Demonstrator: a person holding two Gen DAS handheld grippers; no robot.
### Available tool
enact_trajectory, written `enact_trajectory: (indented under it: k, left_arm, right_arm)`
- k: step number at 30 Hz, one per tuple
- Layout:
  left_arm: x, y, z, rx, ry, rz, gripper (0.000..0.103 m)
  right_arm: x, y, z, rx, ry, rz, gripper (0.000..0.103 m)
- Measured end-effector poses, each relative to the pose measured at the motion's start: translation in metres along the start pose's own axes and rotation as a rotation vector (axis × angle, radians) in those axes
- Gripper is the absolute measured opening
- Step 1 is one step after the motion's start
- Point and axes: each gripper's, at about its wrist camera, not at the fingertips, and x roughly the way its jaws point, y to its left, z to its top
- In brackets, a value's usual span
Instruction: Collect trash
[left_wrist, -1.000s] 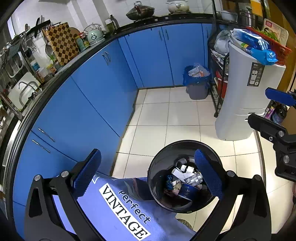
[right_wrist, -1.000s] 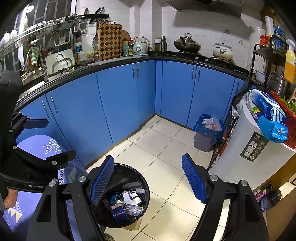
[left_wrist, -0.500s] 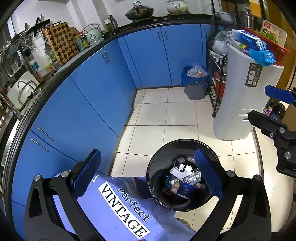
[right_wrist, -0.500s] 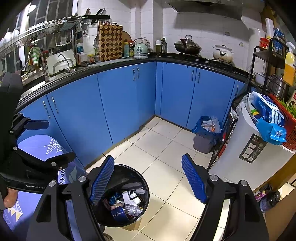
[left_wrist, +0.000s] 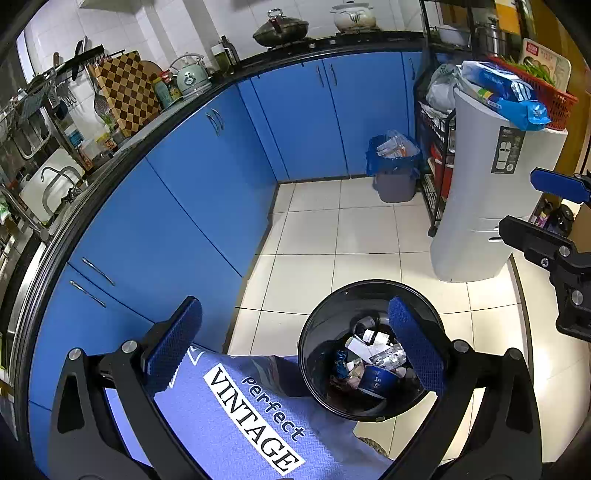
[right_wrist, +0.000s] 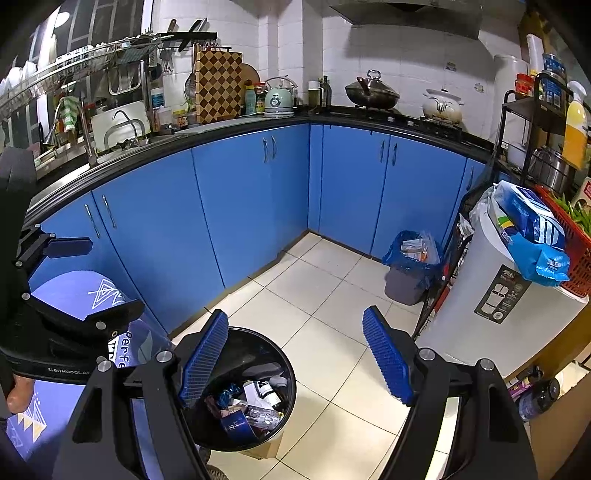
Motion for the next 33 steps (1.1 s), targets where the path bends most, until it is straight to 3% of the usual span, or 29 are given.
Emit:
enact_trajectory:
  k: [33]
  left_arm:
    - [-0.0005, -0.0003, -0.0018, -0.002, -0.002, 0.001, 0.099]
  right_arm:
    - [-0.0026, -0.0061, -0.0034, 0.001, -0.001, -0.011, 0.074]
